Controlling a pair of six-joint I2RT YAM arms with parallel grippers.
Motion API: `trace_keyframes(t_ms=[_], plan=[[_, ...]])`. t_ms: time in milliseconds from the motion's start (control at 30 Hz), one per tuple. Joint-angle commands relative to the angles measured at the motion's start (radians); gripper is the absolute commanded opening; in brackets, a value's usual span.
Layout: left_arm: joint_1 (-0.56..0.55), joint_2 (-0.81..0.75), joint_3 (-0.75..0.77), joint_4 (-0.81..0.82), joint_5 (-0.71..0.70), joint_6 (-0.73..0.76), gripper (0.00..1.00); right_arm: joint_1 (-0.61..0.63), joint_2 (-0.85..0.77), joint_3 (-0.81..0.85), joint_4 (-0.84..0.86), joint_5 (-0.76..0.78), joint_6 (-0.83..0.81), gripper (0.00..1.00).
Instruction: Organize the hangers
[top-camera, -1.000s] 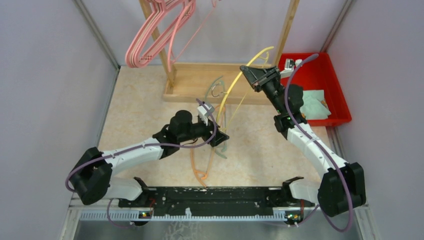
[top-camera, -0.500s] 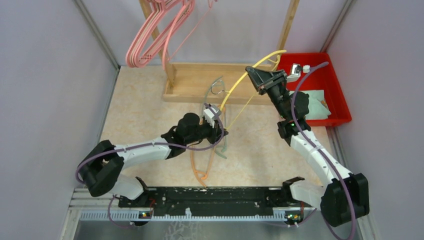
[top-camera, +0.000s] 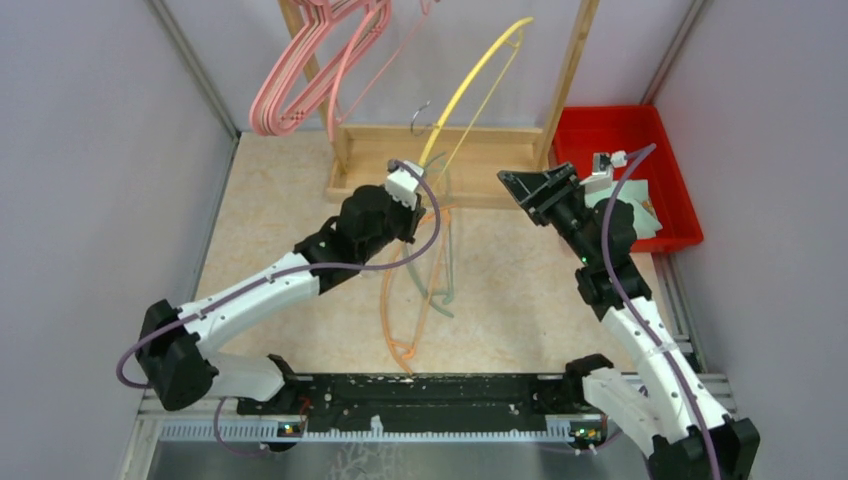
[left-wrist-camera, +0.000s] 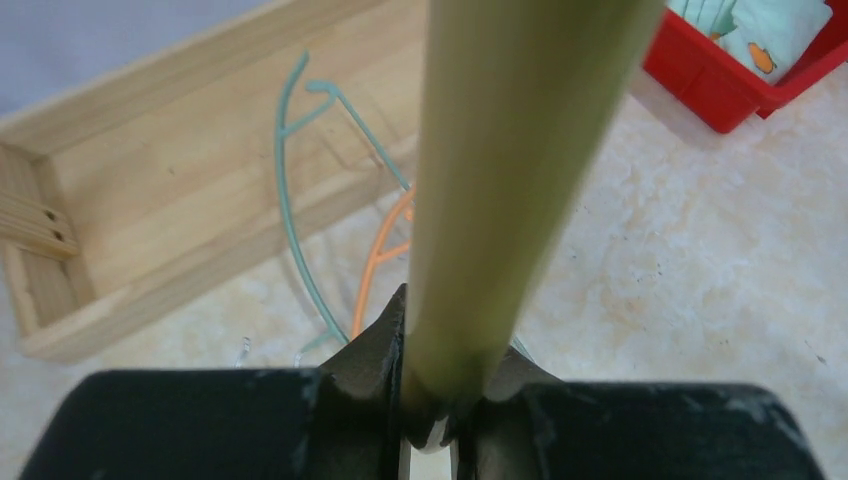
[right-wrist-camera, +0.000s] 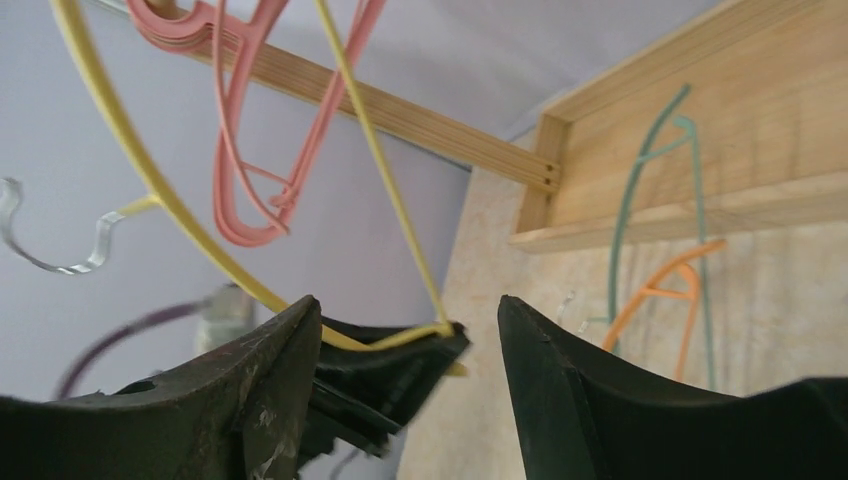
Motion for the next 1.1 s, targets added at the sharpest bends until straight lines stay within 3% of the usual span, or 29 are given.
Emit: trace_keyframes(t_ms=[0, 200, 367, 500, 833, 1067], plan=[[0.010, 0.035, 0.225, -0.204, -0.063, 0.092, 0.00, -0.038, -0.097, -0.018, -0.169, 0.045, -0.132, 0.66], [0.083, 0.208, 0.519, -0.437, 0.044, 0.094, 0.00, -0.067, -0.152, -0.024, -0.235, 0.066, -0.161, 0.66], [0.120, 0.299, 0.646, -0.534, 0.102, 0.100, 0.00, -0.077, -0.169, -0.019, -0.253, 0.080, -0.178, 0.68], [0.120, 0.296, 0.646, -0.569, 0.122, 0.104, 0.00, -0.079, -0.172, -0.024, -0.254, 0.095, -0.185, 0.69], [0.121, 0.080, 0.402, -0.542, 0.106, 0.076, 0.00, -0.081, -0.125, -0.064, -0.196, 0.079, -0.166, 0.69], [0.147, 0.202, 0.612, -0.651, 0.108, 0.104, 0.00, -0.080, -0.108, -0.069, -0.168, 0.076, -0.147, 0.68]])
